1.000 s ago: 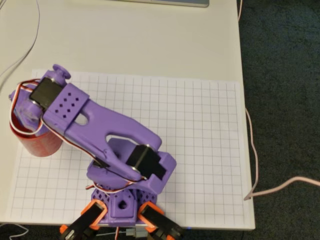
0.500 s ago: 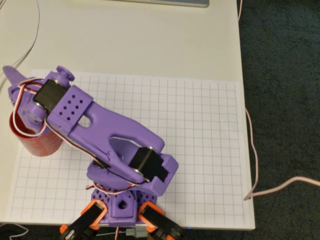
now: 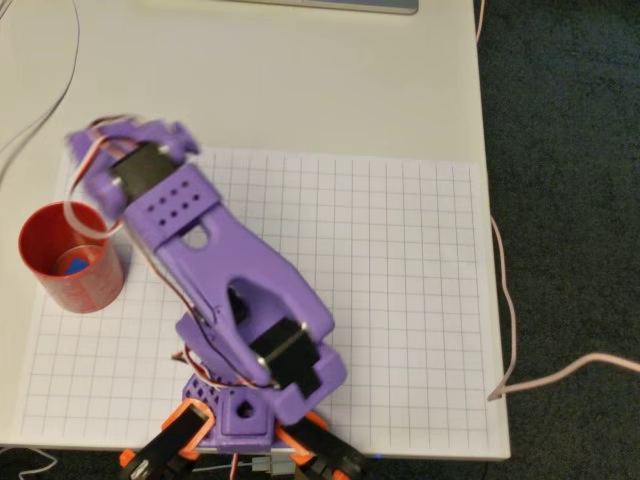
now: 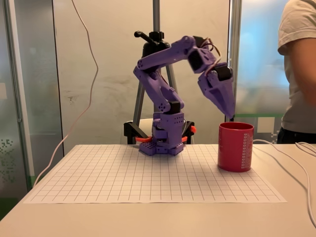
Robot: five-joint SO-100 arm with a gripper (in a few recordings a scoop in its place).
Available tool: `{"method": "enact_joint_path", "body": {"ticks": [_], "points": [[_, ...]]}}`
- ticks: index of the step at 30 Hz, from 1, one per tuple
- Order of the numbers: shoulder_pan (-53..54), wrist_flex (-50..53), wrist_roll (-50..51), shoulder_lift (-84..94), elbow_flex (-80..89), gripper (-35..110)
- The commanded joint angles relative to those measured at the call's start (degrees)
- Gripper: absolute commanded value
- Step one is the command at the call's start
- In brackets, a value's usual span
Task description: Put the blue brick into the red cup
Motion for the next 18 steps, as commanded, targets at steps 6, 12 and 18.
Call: {"method": "enact_joint_path", "body": {"ticks": [6, 12, 18], "points": [[27.42, -5.19, -2.55, 11.78, 0.7, 0], [35.6, 0.79, -3.43, 34.01, 1.67, 0], [40.17, 7.29, -8.79, 46.32, 8.26, 0]]}}
